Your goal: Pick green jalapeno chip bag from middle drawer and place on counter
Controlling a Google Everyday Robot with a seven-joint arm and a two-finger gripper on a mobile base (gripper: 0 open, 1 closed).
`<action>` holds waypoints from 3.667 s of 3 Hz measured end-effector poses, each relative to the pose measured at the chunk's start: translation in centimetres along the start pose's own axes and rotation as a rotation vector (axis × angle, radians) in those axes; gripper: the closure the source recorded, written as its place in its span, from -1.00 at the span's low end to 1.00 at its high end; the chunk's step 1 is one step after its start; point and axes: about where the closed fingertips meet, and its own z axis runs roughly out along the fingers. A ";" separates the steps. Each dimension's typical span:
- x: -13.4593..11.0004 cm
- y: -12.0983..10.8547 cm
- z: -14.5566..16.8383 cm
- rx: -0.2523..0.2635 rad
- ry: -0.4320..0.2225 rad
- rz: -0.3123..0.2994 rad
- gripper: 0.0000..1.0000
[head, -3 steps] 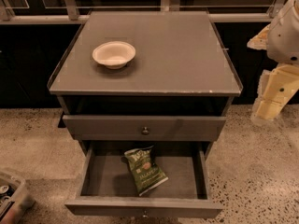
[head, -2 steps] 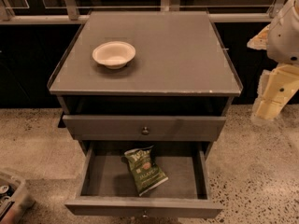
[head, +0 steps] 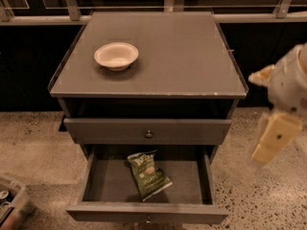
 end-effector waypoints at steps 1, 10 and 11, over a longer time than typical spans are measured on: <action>0.6 3.4 4.5 -0.009 -0.082 0.122 -1.00; 2.1 10.8 29.8 -0.097 -0.287 0.705 -1.00; 0.8 10.8 34.0 -0.104 -0.329 0.757 -1.00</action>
Offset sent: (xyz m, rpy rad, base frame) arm -0.0406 0.0540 -0.2269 0.2840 0.1045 -0.3060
